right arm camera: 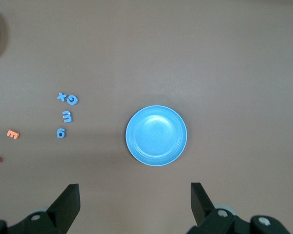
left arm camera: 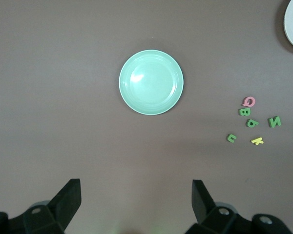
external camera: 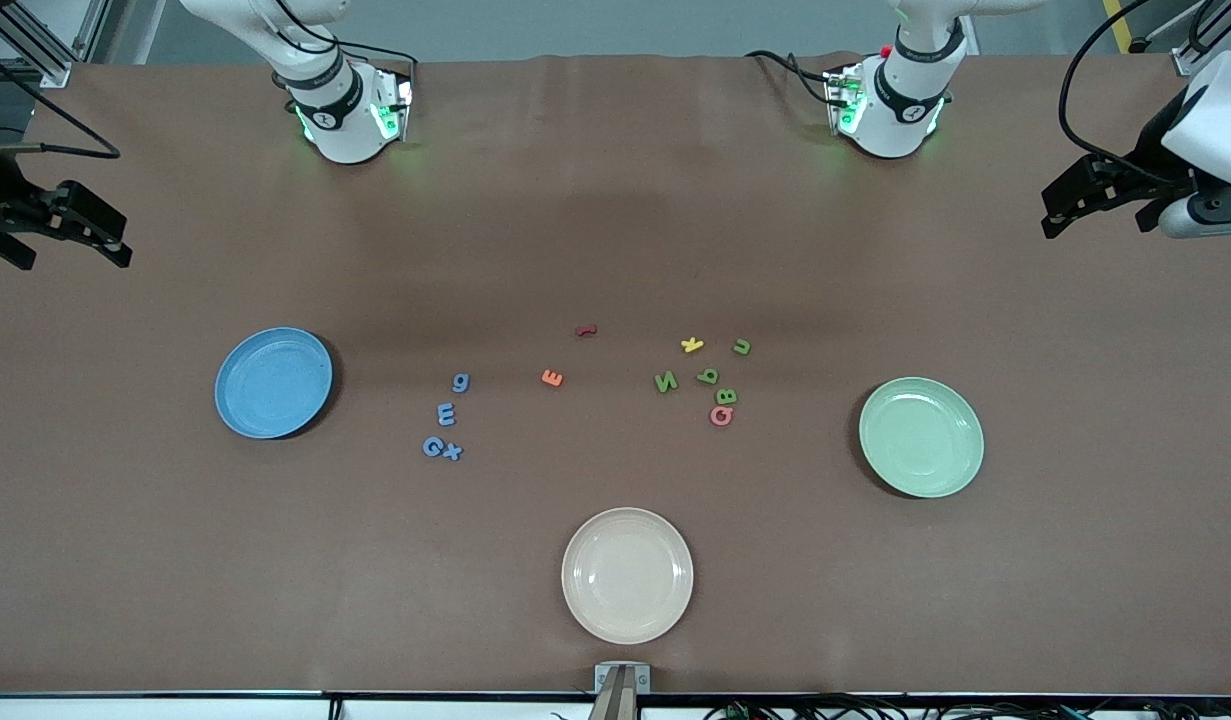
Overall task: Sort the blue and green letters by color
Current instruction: 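Reach the left gripper to a green letter while the right gripper reaches blue letters, then place green u on the green plate while the right gripper lifts blue G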
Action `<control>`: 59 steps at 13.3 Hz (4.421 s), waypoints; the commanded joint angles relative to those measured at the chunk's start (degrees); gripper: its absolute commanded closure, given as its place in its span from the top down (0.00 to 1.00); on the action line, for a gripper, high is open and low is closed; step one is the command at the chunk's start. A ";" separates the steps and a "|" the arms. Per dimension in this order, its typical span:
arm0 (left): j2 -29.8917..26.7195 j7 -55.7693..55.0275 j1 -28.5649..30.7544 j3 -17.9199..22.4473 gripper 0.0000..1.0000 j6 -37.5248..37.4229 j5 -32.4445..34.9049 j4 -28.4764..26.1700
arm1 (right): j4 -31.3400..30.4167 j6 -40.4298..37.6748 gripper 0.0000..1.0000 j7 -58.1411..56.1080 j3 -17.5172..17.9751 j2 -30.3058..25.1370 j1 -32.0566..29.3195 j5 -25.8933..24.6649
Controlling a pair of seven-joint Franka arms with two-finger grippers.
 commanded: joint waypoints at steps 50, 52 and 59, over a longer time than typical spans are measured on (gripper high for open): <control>34.54 -94.68 -8.87 -17.14 0.00 60.63 18.75 -29.10 | -4.82 47.11 0.91 1.06 0.71 46.90 16.10 1.32; 31.98 -93.01 -6.51 -17.14 0.00 56.78 22.87 -28.41 | -4.82 47.11 0.78 1.06 0.71 46.90 16.19 0.62; 29.95 -67.99 7.11 -17.40 0.00 49.99 23.86 -23.84 | -4.47 47.11 0.51 0.97 0.36 46.90 16.10 0.53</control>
